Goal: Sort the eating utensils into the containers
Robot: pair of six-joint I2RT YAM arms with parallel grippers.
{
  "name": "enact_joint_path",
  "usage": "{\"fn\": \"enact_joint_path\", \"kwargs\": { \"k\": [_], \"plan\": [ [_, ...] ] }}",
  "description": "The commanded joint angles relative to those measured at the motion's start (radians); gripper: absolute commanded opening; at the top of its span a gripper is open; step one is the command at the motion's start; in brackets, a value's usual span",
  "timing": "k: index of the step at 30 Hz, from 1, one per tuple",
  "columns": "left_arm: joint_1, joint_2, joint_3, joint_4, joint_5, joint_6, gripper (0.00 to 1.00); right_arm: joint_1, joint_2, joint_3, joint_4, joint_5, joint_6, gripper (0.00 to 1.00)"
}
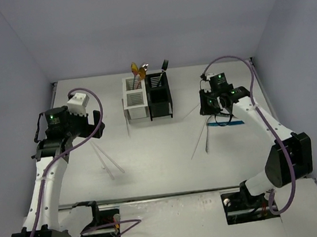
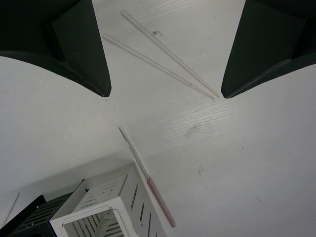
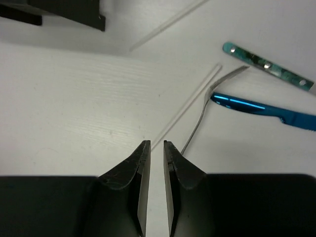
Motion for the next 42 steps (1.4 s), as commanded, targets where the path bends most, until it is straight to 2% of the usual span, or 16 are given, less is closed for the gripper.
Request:
{"fn": "enact_joint_path", "kwargs": {
  "k": [1, 6, 20, 28, 42],
  "plan": [
    [0.004, 0.004, 0.009, 0.068, -0.005, 0.008, 0.93, 0.0, 0.061, 0.009, -0.057, -0.009, 0.029, 0.18],
    [0.004, 0.01, -0.014, 0.081, -0.008, 0.004, 0.93, -0.016, 0.149, 0.046, -0.069, -0.045, 0.036, 0.27],
    [0.004, 0.045, -0.038, 0.091, -0.003, 0.001, 0.93, -0.084, 0.34, 0.158, -0.118, -0.09, -0.01, 0.21],
    [0.004, 0.058, -0.048, 0.108, -0.001, -0.001, 0.93, -0.119, 0.38, 0.186, -0.137, -0.085, -0.031, 0.28],
    [0.004, 0.076, -0.055, 0.131, 0.009, 0.0, 0.93, -0.152, 0.476, 0.236, -0.138, -0.067, -0.026, 0.27]
  ]
}}
